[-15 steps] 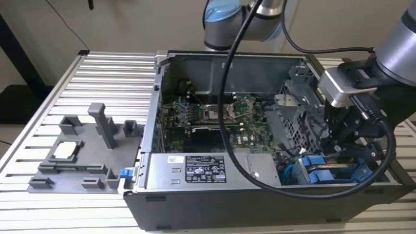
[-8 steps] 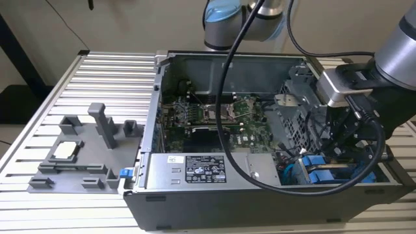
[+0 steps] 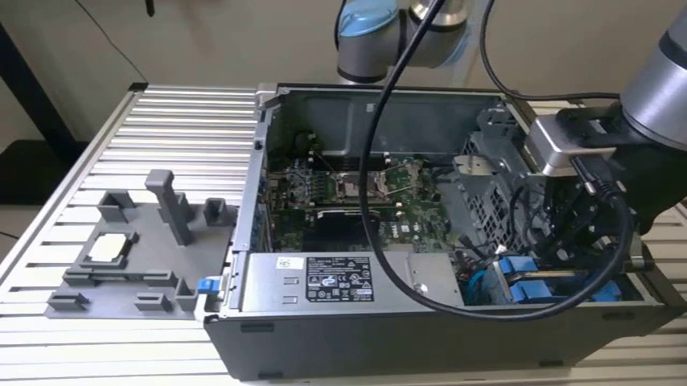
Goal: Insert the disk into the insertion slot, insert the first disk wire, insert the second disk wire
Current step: 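Insert the second disk wire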
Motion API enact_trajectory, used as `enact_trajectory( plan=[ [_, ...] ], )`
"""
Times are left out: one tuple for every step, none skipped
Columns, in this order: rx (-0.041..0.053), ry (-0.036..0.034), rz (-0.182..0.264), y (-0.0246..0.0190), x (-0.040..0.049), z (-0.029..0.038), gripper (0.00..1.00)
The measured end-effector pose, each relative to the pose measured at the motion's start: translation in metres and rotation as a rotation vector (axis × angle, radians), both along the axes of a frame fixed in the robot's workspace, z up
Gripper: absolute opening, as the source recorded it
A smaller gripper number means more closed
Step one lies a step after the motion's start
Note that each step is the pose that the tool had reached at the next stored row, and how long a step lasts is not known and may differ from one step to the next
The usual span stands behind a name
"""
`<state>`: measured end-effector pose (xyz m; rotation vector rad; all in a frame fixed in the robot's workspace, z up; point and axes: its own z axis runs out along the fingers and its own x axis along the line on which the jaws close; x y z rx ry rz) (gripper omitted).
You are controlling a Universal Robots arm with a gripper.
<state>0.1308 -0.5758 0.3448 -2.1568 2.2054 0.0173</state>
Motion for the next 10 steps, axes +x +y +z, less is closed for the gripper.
enact_trajectory(
  plan=[
    [-0.003,0.0,-0.004,0.0001,0.0004,-0.0003,0.16],
    [-0.0043,0.0,-0.006,0.0004,0.0005,-0.0004,0.16],
    [-0.0043,0.0,-0.006,0.0009,0.0005,-0.0004,0.16],
    [-0.0043,0.0,-0.006,0.0015,0.0006,-0.0005,0.16],
    [-0.0043,0.0,-0.006,0.0023,0.0006,-0.0005,0.16],
    [-0.0043,0.0,-0.006,0.0031,0.0006,-0.0005,0.16],
    [-0.0041,0.0,-0.006,0.0042,0.0006,-0.0005,0.16],
    [-0.0042,0.0,-0.006,0.0052,0.0006,-0.0005,0.16],
    [-0.004,0.0,-0.006,0.0058,0.0006,-0.0007,0.16],
    [-0.004,0.0,-0.006,0.0061,0.0006,-0.0009,0.16]
  ],
)
